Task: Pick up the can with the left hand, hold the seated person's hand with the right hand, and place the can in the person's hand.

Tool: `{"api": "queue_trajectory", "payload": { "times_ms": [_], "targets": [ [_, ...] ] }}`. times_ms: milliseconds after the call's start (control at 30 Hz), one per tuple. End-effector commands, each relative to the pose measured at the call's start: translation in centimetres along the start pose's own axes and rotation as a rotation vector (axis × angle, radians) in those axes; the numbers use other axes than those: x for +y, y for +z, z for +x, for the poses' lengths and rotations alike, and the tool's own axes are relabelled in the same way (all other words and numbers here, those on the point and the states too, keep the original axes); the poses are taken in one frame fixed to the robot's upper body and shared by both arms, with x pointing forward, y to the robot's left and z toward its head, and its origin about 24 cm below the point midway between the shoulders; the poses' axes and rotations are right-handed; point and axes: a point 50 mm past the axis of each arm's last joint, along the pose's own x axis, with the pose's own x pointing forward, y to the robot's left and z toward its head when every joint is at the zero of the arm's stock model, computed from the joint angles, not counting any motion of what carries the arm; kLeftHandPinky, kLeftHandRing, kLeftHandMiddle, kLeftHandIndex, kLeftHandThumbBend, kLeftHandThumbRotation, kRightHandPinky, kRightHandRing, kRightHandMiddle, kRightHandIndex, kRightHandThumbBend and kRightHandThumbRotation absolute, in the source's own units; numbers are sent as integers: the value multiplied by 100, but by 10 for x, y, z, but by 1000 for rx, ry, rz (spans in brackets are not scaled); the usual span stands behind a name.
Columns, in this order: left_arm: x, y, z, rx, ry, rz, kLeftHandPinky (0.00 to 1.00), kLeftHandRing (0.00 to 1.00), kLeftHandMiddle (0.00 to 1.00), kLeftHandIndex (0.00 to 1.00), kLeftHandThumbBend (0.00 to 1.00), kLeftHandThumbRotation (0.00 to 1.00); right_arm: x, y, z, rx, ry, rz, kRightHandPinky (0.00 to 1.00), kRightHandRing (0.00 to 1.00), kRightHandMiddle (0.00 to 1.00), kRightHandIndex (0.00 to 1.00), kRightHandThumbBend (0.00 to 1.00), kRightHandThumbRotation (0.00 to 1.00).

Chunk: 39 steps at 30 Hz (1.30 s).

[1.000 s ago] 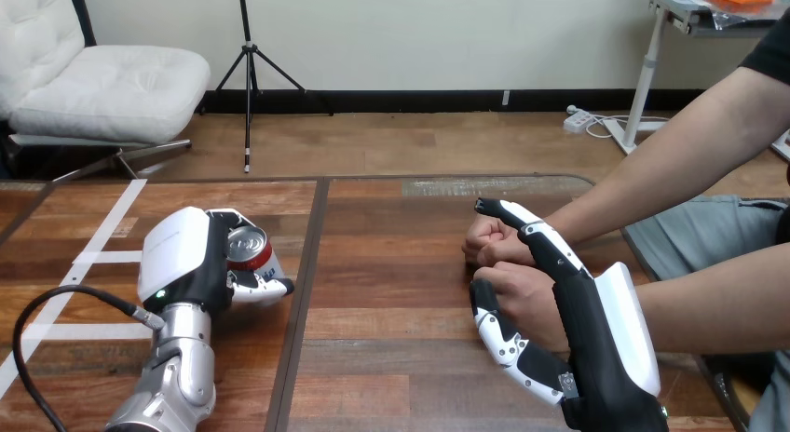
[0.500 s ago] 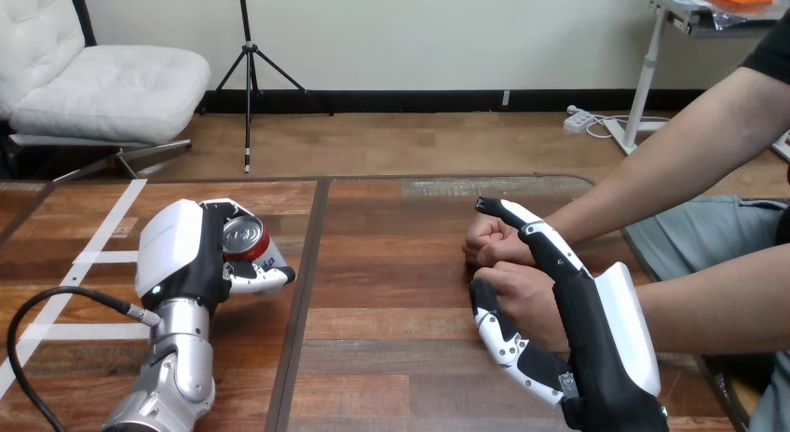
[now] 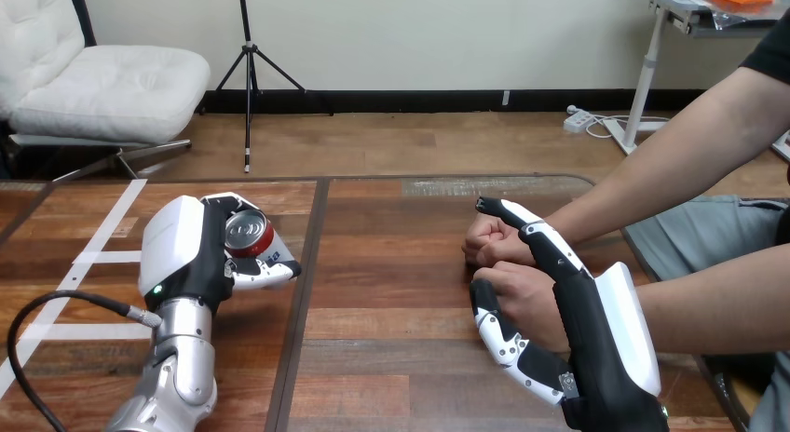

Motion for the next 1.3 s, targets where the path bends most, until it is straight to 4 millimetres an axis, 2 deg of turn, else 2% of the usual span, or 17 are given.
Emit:
{"api": "queue_trajectory", "payload": {
  "times_ms": [0, 500, 733, 1033, 1133, 1167, 1267],
  "targets": [
    [18, 23, 14, -122, 71, -37, 43, 46, 50, 52, 67, 0, -9, 11, 14, -81, -45, -9, 87, 87, 87, 83, 21, 0],
    [17, 35, 6, -203, 53, -79, 42, 45, 49, 51, 68, 0, -23, 12, 16, -78, -33, -101, 84, 86, 86, 83, 30, 0],
    [16, 42, 1, -228, 47, -103, 42, 45, 50, 52, 68, 0, -36, 13, 17, -71, 3, -276, 83, 86, 87, 83, 39, 0],
    [15, 49, -5, -264, 27, -131, 41, 45, 50, 52, 67, 0, -52, 16, 18, -41, 69, -501, 87, 90, 89, 85, 56, 0],
    [15, 52, -7, -273, 23, -135, 41, 45, 50, 52, 67, 0, -57, 16, 18, -26, 81, -555, 88, 91, 89, 85, 63, 0],
    [15, 52, -8, -276, 22, -137, 41, 45, 50, 52, 67, 0, -59, 16, 18, -24, 83, -572, 88, 90, 89, 85, 67, 0],
    [15, 55, -10, -289, 17, -142, 41, 45, 50, 52, 67, 0, -65, 17, 19, -13, 91, -626, 88, 90, 88, 84, 73, 0]
  ]
}}
